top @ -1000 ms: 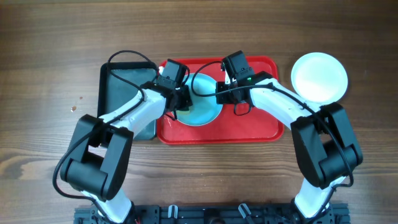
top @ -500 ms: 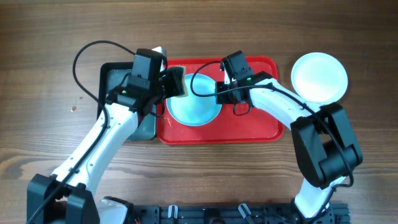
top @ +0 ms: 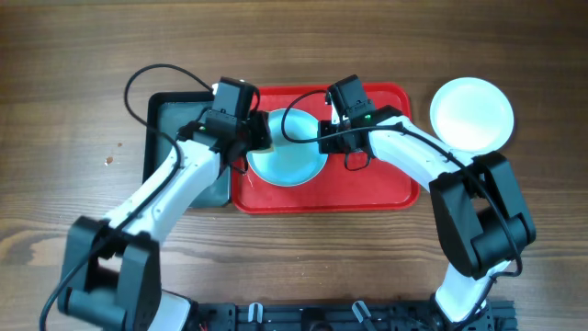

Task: Clean dirty plates on tray and stack at the side

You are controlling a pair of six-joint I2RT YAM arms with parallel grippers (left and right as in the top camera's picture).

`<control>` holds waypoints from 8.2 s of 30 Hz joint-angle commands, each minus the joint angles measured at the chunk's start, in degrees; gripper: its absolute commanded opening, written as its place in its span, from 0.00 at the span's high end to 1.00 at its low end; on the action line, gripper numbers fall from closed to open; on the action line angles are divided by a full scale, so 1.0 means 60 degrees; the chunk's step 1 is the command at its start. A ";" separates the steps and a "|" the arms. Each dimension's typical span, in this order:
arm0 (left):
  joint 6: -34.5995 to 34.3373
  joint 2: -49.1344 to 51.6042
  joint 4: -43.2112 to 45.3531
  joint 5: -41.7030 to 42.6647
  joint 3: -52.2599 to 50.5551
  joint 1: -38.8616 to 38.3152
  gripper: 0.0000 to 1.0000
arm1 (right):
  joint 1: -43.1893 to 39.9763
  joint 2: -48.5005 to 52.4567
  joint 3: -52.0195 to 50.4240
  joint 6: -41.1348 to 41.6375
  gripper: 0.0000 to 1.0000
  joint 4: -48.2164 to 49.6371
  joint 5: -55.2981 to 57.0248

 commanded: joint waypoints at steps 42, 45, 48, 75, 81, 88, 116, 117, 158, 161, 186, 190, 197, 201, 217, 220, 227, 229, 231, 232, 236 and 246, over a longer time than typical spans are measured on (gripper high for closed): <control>0.4630 -0.0980 -0.1508 -0.0787 -0.0914 0.3665 0.96 | 0.0047 0.0106 0.0113 -0.0033 0.96 0.0106 -0.0306; 0.4626 -0.0980 -0.1392 -0.0809 -0.1228 0.3676 0.96 | 0.0047 0.0106 0.0109 -0.0036 0.96 0.0102 -0.0306; 0.4608 -0.0980 -0.1249 -0.0805 -0.1330 0.3676 0.96 | 0.0047 0.0106 0.0113 -0.0062 0.96 0.0106 -0.0302; 0.4171 -0.2062 -0.0867 -0.1147 -0.0047 0.3734 0.28 | 0.0047 0.0106 0.0109 -0.0273 0.94 0.0106 -0.0302; 0.3300 -0.3042 -0.0062 -0.1876 0.0299 0.4583 0.00 | 0.0047 0.0106 0.0109 -0.0270 0.94 0.0109 -0.0310; 0.3300 -0.3016 -0.0590 -0.1876 0.0299 0.4579 0.00 | 0.0047 0.0106 0.0109 -0.0280 0.94 0.0164 -0.0302; 0.3300 -0.3016 -0.0586 -0.1876 0.0299 0.4579 0.00 | 0.0047 0.0109 0.0109 -0.0284 0.69 0.0204 0.0178; 0.3300 -0.3016 -0.0586 -0.1876 0.0299 0.4579 0.00 | 0.0047 0.0109 0.0109 -0.0288 0.69 0.0200 0.0178; 0.3300 -0.3016 -0.0586 -0.1876 0.0299 0.4579 0.00 | 0.3049 -0.0466 0.1424 0.0685 0.96 0.3901 0.3719; 0.3300 -0.3016 -0.0586 -0.1876 0.0299 0.4579 0.00 | 0.3049 -0.0466 0.1424 0.0117 0.96 0.4619 0.3727; 0.3300 -0.3016 -0.0586 -0.1876 0.0299 0.4579 0.00 | 0.4564 -0.0029 0.1424 -0.9668 0.96 0.9205 0.6433; 0.3300 -0.3016 -0.0586 -0.1876 0.0299 0.4579 0.00 | 0.4721 -0.0029 0.1424 -1.0499 0.96 0.9905 0.6550; 0.3304 -0.3016 -0.0586 -0.1876 0.0299 0.4579 0.00 | 0.4743 -0.0029 0.1424 -0.9592 0.95 0.9843 0.6546; 0.3300 -0.3016 -0.0586 -0.1876 0.0299 0.4579 0.00 | 0.4371 -0.0029 0.1424 -0.6386 0.96 0.9067 0.6604; 0.3300 -0.3016 -0.0586 -0.1876 0.0299 0.4579 0.00 | -0.0674 -0.1188 0.1424 0.1242 0.96 0.3348 -0.1683; 0.3300 -0.3016 -0.0586 -0.1876 0.0299 0.4579 0.00 | -0.2557 -0.1464 0.1424 0.1246 0.96 0.2047 -0.1985; 0.3300 -0.3016 -0.0586 -0.1876 0.0299 0.4579 0.00 | -0.6983 -0.1464 0.1359 0.1209 0.96 -0.0885 0.0040; 0.3300 -0.3016 -0.0590 -0.1876 0.0299 0.4579 0.00 | -0.7617 -0.1464 0.1359 0.1217 0.96 -0.1464 0.0787; 0.3300 -0.3016 -0.0586 -0.1876 0.0299 0.4579 0.00 | -0.8269 -0.1464 0.1355 0.1213 0.96 -0.2051 0.1381; 0.3300 -0.3016 -0.0590 -0.1876 0.0299 0.4579 0.00 | -0.8524 -0.1464 0.1304 0.1188 0.96 -0.2164 0.1428; 0.3300 -0.3016 -0.0586 -0.1876 0.0299 0.4579 0.00 | -0.8695 -0.1464 0.0936 0.1144 0.95 -0.2259 0.1435; 0.3300 -0.3016 -0.0590 -0.1876 0.0299 0.4579 0.00 | -0.8036 -0.1464 0.0423 -0.0539 0.40 -0.1789 -0.0011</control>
